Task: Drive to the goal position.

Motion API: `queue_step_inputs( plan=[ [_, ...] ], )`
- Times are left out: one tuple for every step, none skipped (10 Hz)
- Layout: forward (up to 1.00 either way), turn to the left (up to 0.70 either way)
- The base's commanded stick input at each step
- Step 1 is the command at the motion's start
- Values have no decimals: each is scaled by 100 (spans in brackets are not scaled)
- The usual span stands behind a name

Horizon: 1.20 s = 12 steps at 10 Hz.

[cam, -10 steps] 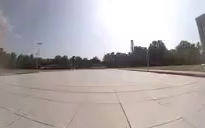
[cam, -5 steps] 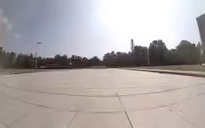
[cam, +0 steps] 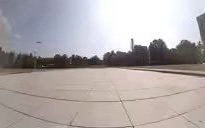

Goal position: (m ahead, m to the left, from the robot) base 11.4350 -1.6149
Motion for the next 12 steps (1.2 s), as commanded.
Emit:
queue_step_inputs(
  plan=[
    [70, 0],
    [70, 0],
    [70, 0],
    [70, 0],
    [70, 0],
    [70, 0],
    [70, 0],
    [70, 0],
    [70, 0],
    [70, 0],
    [70, 0],
    [70, 0]
  ],
)
